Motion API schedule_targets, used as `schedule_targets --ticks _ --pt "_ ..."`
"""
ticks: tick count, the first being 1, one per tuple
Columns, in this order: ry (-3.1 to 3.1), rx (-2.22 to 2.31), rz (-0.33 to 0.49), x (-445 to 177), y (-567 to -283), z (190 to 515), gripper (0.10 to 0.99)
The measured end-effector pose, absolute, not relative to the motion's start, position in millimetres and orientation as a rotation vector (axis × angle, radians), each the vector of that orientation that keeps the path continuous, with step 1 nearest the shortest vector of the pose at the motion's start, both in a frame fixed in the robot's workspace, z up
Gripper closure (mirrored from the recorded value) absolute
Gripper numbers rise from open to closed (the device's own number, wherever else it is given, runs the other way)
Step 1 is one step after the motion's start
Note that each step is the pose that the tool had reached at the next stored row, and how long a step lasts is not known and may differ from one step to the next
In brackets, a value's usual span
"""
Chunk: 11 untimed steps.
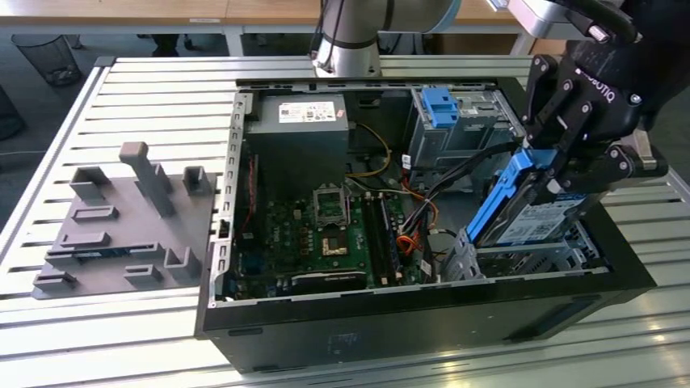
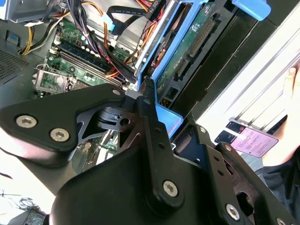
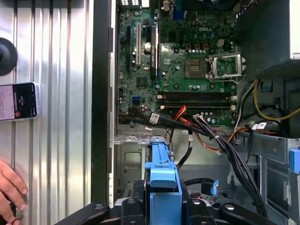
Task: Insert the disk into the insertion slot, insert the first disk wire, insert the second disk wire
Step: 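Insert the disk into the insertion slot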
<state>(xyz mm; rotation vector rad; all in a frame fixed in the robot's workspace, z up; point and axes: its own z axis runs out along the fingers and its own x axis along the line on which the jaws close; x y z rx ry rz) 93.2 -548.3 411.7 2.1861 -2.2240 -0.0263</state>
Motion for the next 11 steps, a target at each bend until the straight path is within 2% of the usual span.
schedule_targets --ticks 11 --pt "-2.224 2.186 -0.026 93.2 -548.3 408.5 0.722"
